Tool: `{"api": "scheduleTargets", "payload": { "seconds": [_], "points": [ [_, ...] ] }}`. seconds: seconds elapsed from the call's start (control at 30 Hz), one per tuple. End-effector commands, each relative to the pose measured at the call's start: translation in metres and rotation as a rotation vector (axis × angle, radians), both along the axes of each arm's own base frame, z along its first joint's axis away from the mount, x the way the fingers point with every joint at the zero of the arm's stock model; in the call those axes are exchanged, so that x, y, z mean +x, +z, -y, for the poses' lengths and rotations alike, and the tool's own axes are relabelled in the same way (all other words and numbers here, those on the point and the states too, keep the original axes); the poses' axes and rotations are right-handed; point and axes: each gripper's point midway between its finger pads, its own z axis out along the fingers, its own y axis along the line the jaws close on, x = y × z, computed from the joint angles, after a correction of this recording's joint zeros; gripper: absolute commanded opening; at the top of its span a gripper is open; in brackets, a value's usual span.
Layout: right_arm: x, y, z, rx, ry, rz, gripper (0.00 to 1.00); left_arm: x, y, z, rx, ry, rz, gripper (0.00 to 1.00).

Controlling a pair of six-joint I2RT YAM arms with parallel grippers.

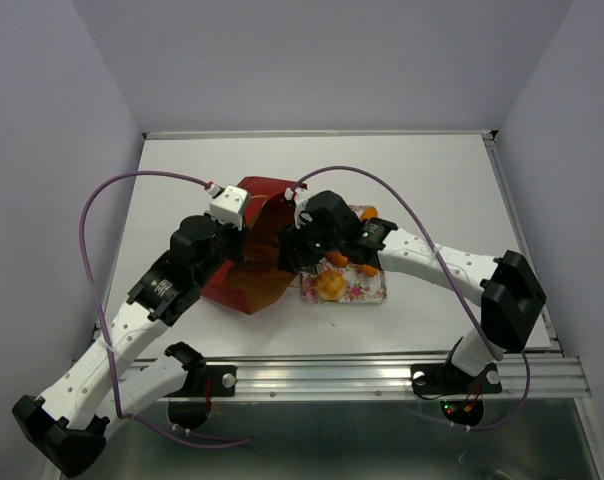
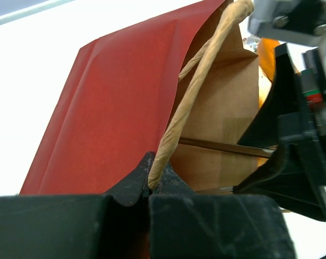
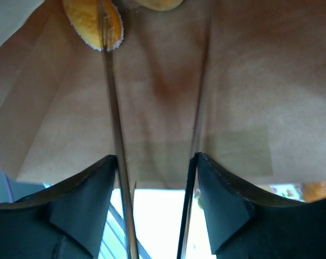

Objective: Take the fake bread out of the paper bag

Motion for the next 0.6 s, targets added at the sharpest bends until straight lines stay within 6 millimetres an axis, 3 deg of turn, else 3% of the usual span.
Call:
{"api": "scheduleTargets", "payload": {
  "seconds": [0.0,0.23,0.57],
  "points": [
    [0.019,0.035,-0.026,0.138,-0.040,0.042,0.67,0.002,0.011,0.005,-0.020,-0.021,0.037,0.00],
    [0.033,0.020,-0.042,0.172,-0.063,0.048,0.67,0.003,0.010,0.011,-0.039,-0.038,0.034,0.00],
    [0.032,0.009,-0.057,0.192,0.007,0.050,0.75,0.007,0.000,0.017,-0.023,-0.054,0.004,0.00]
  ]
}}
